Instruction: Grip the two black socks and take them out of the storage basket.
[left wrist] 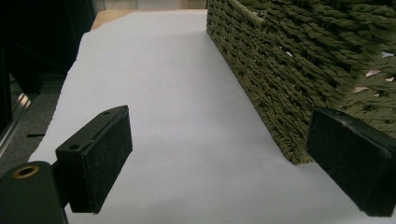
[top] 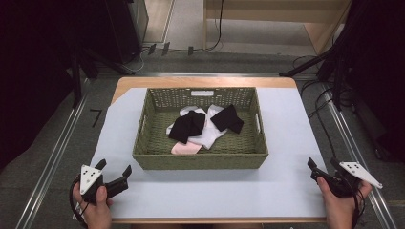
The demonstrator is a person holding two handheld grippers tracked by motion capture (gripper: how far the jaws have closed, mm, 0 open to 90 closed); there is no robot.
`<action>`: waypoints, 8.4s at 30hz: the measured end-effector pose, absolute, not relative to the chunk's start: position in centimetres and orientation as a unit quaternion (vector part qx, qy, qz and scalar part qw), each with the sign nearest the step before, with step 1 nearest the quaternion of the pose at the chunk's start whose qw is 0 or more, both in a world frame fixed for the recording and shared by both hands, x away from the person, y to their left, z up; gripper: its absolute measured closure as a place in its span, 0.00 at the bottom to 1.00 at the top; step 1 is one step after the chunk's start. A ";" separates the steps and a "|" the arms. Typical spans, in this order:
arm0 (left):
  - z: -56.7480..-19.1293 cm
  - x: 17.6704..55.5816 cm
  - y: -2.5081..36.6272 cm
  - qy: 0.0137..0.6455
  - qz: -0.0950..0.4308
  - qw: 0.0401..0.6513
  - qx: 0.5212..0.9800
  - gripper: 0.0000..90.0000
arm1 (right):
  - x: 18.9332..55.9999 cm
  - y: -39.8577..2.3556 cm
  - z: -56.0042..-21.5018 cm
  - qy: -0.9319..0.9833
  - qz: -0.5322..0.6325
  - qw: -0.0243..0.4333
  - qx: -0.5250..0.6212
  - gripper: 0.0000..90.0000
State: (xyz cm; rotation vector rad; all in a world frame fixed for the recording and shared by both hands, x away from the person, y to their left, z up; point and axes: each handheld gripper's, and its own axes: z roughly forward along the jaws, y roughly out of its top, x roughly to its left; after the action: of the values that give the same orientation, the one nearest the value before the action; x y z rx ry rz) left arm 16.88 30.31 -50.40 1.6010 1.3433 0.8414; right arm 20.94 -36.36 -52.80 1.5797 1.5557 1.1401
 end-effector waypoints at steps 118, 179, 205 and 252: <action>-50.5 17.1 29.9 0.521 0.333 0.423 0.663 0.10 | 38.3 -0.6 -45.6 0.783 0.409 0.063 0.464 0.45; -50.5 17.1 29.8 0.515 0.331 0.420 0.670 0.10 | 38.1 -1.1 -47.9 0.827 0.301 0.160 0.448 0.19; -50.4 17.1 29.8 0.513 0.329 0.420 0.673 0.11 | 37.8 -0.6 -48.4 0.855 0.294 0.142 0.403 0.34; -50.5 17.1 29.8 0.512 0.329 0.420 0.674 0.11 | 36.2 -1.7 -43.3 0.794 0.417 0.243 0.370 0.91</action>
State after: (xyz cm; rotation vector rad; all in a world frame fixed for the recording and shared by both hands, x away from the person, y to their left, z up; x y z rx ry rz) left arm 17.14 29.75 -50.46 1.6888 1.2827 0.8237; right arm 36.19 -1.73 -43.27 1.0116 2.1685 1.1408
